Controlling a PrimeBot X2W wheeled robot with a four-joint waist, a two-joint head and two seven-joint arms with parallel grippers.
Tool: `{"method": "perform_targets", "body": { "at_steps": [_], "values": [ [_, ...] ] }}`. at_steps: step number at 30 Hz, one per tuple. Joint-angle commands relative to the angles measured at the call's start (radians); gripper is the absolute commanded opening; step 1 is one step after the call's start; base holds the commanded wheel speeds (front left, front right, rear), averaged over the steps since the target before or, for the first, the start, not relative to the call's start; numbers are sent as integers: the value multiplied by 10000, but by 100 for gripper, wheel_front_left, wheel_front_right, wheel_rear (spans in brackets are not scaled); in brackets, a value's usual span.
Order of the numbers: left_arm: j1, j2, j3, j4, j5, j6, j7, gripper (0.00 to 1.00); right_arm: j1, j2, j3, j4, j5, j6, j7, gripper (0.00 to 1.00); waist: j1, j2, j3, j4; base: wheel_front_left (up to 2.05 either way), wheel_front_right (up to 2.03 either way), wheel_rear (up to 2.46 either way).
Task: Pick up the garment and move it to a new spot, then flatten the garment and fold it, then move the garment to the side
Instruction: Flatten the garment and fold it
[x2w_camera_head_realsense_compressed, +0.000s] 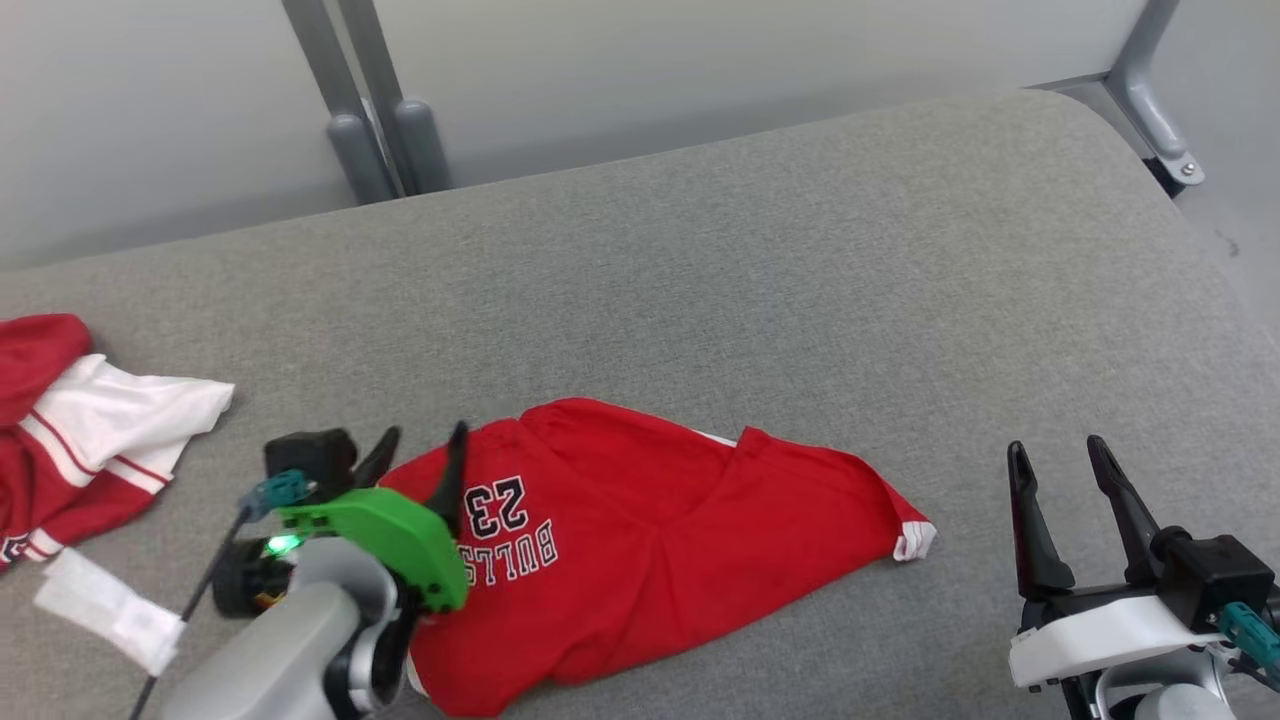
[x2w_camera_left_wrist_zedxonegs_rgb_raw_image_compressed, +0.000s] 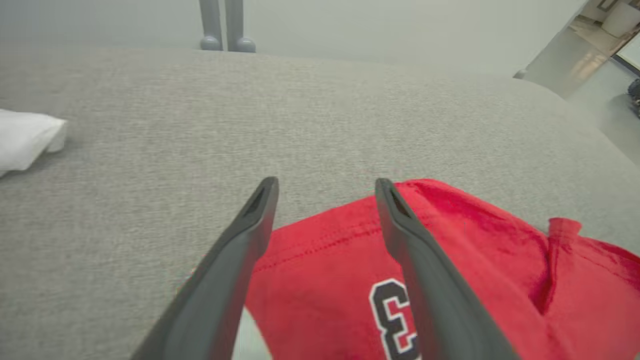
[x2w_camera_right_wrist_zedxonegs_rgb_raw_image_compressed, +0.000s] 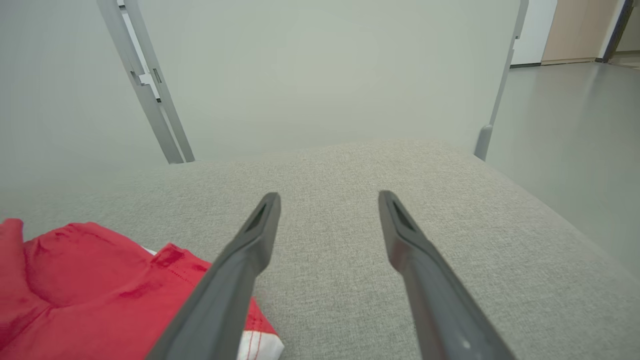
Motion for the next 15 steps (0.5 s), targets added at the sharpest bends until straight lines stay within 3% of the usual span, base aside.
{"method": "perform_targets", "body": {
  "at_steps": [1, 5, 9, 15],
  "values": [
    [186, 183, 149, 138, -263, 69, 116, 100, 65, -57, -12, -47, -63, 1, -34, 100, 0, 0, -59, 311, 0, 0, 0],
    [464, 687, 218, 908, -663, 0, 836, 100, -11, -148, 133, -1, -67, 1, -33, 100, 0, 0, -1, 401, 0, 0, 0],
    [375, 609, 147, 1295, -1065, -684, 1563, 100, -83, -198, 178, 12, -55, 1, -33, 100, 0, 0, 19, 409, 0, 0, 0],
    [93, 248, 260, 1791, -1450, -1152, 1895, 100, -52, -215, 229, 20, -37, 1, -34, 100, 0, 0, 25, 294, 0, 0, 0]
  ]
}}
